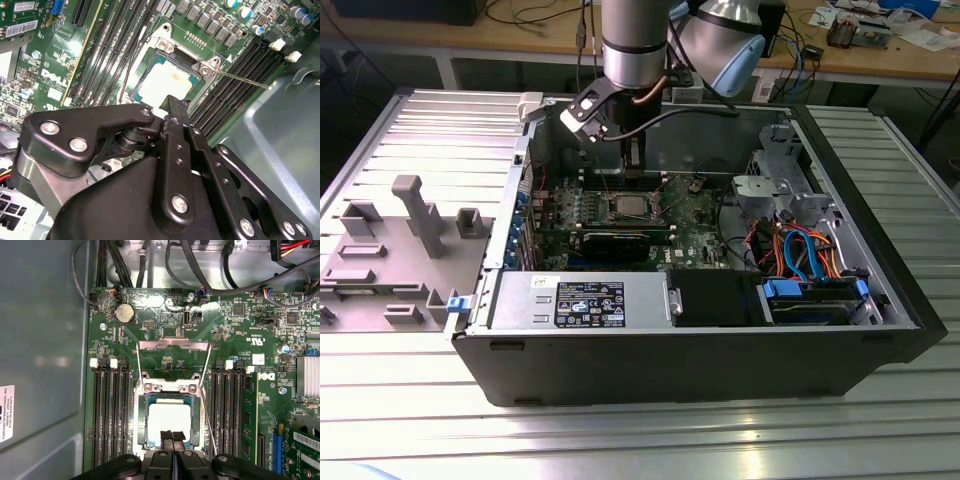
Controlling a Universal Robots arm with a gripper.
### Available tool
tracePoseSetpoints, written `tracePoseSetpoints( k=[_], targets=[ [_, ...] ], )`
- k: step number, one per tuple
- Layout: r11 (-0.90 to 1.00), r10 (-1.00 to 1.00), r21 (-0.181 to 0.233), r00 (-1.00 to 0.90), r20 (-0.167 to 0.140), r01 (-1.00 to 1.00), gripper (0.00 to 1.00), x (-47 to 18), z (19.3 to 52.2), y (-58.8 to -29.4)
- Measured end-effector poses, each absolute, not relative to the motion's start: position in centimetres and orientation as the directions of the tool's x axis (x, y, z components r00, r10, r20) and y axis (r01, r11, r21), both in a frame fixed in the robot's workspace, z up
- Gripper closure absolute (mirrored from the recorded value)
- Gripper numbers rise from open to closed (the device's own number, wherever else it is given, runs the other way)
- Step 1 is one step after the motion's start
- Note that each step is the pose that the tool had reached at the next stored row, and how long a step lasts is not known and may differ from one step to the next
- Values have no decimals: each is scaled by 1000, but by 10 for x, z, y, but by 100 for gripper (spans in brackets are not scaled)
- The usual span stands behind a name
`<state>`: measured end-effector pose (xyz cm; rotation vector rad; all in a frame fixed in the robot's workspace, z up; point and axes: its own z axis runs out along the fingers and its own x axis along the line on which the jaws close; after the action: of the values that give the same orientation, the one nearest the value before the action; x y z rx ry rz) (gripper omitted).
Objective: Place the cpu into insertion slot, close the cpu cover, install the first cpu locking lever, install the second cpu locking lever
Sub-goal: 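Close the cpu cover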
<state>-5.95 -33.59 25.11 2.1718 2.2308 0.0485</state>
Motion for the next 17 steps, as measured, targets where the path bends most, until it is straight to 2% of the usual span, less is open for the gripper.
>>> tracePoseSetpoints(
  k=[17],
  targets=[
    [27,1000,42,-27,1,999,89,-60,258,-336]
  ],
)
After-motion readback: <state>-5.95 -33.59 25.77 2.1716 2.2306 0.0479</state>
